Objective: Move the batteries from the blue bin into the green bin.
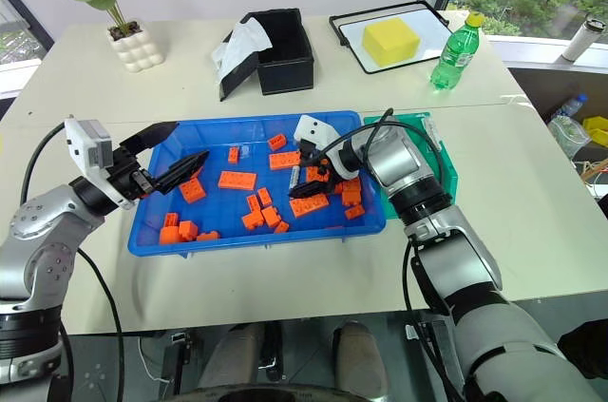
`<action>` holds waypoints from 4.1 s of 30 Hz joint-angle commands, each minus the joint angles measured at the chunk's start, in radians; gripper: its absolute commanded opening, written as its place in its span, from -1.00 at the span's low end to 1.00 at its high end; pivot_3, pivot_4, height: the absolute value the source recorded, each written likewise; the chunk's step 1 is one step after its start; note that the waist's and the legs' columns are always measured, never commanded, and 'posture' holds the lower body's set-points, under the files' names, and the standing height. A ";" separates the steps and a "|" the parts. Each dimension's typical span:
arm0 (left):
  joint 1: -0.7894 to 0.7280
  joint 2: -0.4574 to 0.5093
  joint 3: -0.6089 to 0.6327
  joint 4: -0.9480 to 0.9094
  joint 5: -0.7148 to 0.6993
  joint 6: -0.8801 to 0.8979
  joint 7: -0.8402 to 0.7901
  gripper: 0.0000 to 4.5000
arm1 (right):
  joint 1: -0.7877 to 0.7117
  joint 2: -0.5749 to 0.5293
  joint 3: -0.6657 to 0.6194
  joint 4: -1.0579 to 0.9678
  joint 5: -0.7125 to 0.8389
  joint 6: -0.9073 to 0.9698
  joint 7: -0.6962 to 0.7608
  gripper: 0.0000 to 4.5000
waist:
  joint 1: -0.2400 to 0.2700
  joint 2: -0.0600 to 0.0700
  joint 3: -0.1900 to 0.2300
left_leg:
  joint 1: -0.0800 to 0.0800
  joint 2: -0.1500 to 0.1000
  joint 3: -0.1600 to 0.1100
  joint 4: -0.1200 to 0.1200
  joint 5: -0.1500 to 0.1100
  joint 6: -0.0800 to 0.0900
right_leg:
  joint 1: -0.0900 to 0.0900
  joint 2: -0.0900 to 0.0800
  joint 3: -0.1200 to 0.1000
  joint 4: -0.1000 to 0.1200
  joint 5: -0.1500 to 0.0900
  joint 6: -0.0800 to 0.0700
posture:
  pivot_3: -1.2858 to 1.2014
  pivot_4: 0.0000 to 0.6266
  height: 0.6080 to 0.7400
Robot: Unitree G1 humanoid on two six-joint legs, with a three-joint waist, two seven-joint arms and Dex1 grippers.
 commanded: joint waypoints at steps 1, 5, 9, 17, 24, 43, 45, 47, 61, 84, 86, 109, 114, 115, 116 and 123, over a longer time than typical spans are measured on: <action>-0.021 -0.008 -0.003 -0.010 0.011 -0.033 0.006 1.00 | -0.022 -0.008 -0.001 -0.021 0.027 0.019 -0.001 0.86 | 0.001 0.000 0.000 | 0.000 0.000 0.000 0.000 0.000 0.000 | 0.000 0.000 0.000 0.000 0.000 0.000 | 0.03 -0.52 0.87; -0.021 -0.019 -0.006 -0.008 0.015 -0.040 0.010 1.00 | -0.021 -0.001 0.007 -0.008 0.030 0.012 -0.024 0.86 | 0.000 0.000 0.000 | 0.000 0.000 0.000 0.000 0.000 0.000 | 0.000 0.000 0.000 0.000 0.000 0.000 | 0.03 -0.52 0.87; -0.020 -0.023 -0.010 -0.009 0.016 -0.043 0.014 1.00 | -0.022 0.012 0.021 -0.003 0.020 -0.019 -0.058 0.86 | -0.002 0.000 0.000 | 0.000 0.000 0.000 0.000 0.000 0.000 | 0.000 0.000 0.000 0.000 0.000 0.000 | 0.03 -0.52 0.87; -0.011 -0.032 -0.009 -0.020 0.013 -0.041 0.023 1.00 | -0.049 0.052 0.058 0.016 -0.016 -0.150 -0.135 0.86 | -0.002 0.000 0.000 | 0.000 0.000 0.000 0.000 0.000 0.000 | 0.000 0.000 0.000 0.000 0.000 0.000 | 0.03 -0.52 0.87; -0.001 -0.035 -0.006 -0.029 0.011 -0.037 0.030 1.00 | -0.066 0.095 0.058 0.043 -0.009 -0.171 -0.160 0.86 | -0.002 0.000 0.000 | 0.000 0.000 0.000 0.000 0.000 0.000 | 0.000 0.000 0.000 0.000 0.000 0.000 | 0.03 -0.52 0.87; 0.010 -0.032 -0.004 -0.031 0.009 -0.041 0.040 1.00 | -0.009 0.099 0.086 0.000 -0.001 -0.133 -0.139 0.86 | -0.002 0.000 0.000 | 0.000 0.000 0.000 0.000 0.000 0.000 | 0.000 0.000 0.000 0.000 0.000 0.000 | 0.03 -0.52 0.87; 0.010 -0.032 -0.003 -0.031 0.010 -0.042 0.041 1.00 | -0.012 0.103 0.089 0.025 -0.007 -0.151 -0.146 0.86 | -0.002 0.000 0.000 | 0.000 0.000 0.000 0.000 0.000 0.000 | 0.000 0.000 0.000 0.000 0.000 0.000 | 0.03 -0.52 0.87; 0.010 -0.031 -0.001 -0.032 0.009 -0.041 0.043 1.00 | -0.011 0.103 0.094 0.038 -0.012 -0.166 -0.148 0.86 | -0.002 0.000 0.000 | 0.000 0.000 0.000 0.000 0.000 0.000 | 0.000 0.000 0.000 0.000 0.000 0.000 | 0.03 -0.52 0.87; 0.013 -0.021 0.013 -0.036 0.001 -0.037 0.044 1.00 | -0.010 0.089 0.089 0.038 -0.022 -0.203 -0.155 -0.96 | -0.003 0.000 0.000 | 0.000 0.000 0.000 0.000 0.000 0.000 | 0.000 0.000 0.000 0.000 0.000 0.000 | 0.03 -0.52 0.87; 0.012 -0.017 0.010 -0.018 0.003 -0.039 0.020 1.00 | -0.040 -0.274 0.081 -0.120 -0.011 -0.809 0.168 0.56 | -0.003 0.000 0.000 | 0.000 0.001 0.000 0.000 0.000 0.000 | 0.001 0.000 0.000 -0.002 0.000 0.000 | 0.03 -0.52 0.87; 0.014 -0.020 0.008 -0.020 0.005 -0.039 0.022 1.00 | -0.029 -0.256 0.093 -0.114 -0.022 -0.836 0.155 0.56 | -0.002 0.000 0.000 | 0.000 0.001 0.000 0.000 0.000 0.000 | 0.001 0.000 0.000 -0.002 0.000 0.000 | 0.03 -0.52 0.87; 0.014 0.002 0.018 -0.069 -0.016 -0.021 0.052 1.00 | 0.008 -0.119 0.218 0.130 -0.144 -1.054 0.166 0.46 | 0.000 -0.001 0.000 | 0.003 0.001 -0.001 0.001 0.000 0.000 | 0.005 -0.001 -0.001 -0.002 0.000 0.000 | 0.03 -0.52 0.87; 0.017 0.008 0.024 -0.085 -0.022 -0.019 0.062 1.00 | -0.013 -0.102 0.215 0.191 -0.144 -1.081 0.194 -0.47 | -0.001 -0.001 0.000 | 0.008 0.001 -0.001 0.000 0.000 0.000 | 0.009 -0.001 -0.001 -0.003 0.000 0.000 | 0.03 -0.52 0.87; 0.018 0.010 0.026 -0.090 -0.025 -0.017 0.063 1.00 | -0.015 -0.101 0.216 0.197 -0.145 -1.085 0.201 -0.73 | -0.001 -0.001 0.000 | 0.008 0.001 -0.001 0.000 0.000 0.000 | 0.009 -0.001 -0.001 -0.003 0.000 0.000 | 0.03 -0.52 0.87; 0.019 0.011 0.029 -0.095 -0.028 -0.014 0.065 1.00 | -0.015 -0.100 0.216 0.197 -0.143 -1.080 0.209 -0.92 | -0.002 -0.001 0.000 | 0.008 0.001 -0.001 0.000 0.000 0.000 | 0.009 -0.001 -0.001 -0.003 0.000 0.000 | 0.03 -0.52 0.87; 0.022 0.031 0.031 -0.102 -0.053 0.006 0.037 1.00 | -0.038 -0.085 0.166 0.180 -0.123 -1.020 0.167 -0.99 | -0.001 -0.001 0.000 | 0.008 0.001 -0.001 0.000 0.000 0.000 | 0.009 -0.001 -0.001 -0.003 0.000 0.000 | 0.03 -0.52 0.87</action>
